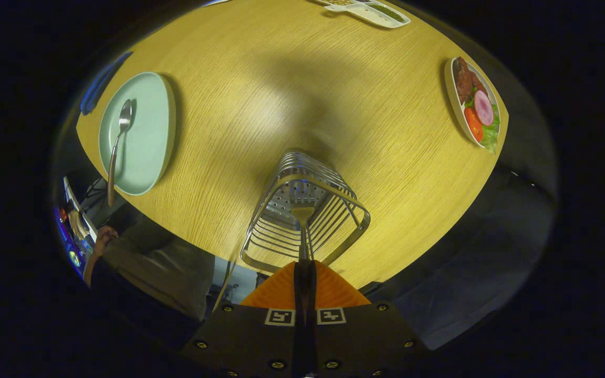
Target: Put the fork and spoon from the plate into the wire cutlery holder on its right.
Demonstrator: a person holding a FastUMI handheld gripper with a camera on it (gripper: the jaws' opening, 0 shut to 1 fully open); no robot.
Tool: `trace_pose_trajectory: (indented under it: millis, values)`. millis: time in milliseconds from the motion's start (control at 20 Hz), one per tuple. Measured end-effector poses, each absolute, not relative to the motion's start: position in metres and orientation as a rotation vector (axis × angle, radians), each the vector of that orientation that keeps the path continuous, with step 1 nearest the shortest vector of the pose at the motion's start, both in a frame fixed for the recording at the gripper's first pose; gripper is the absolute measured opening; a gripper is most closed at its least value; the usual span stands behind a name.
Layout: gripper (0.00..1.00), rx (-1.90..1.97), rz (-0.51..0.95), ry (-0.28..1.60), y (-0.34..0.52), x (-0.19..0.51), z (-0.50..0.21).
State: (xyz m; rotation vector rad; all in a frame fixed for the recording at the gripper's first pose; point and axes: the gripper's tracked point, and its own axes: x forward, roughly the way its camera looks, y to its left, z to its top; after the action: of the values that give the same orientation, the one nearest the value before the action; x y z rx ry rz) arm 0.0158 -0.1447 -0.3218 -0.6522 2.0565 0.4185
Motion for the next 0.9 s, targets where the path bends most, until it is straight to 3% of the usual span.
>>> trace_pose_trajectory:
  millis: [400, 450, 900]
  values:
    - [0.10, -0.555, 0.378, 2.050, -0.146, 0.025, -0.314]
    - [0.25, -0.544, 0.377, 2.036, -0.148, 0.028, -0.309]
    - [0.26, -0.293, 0.362, 1.838, -0.121, 0.021, -0.266]
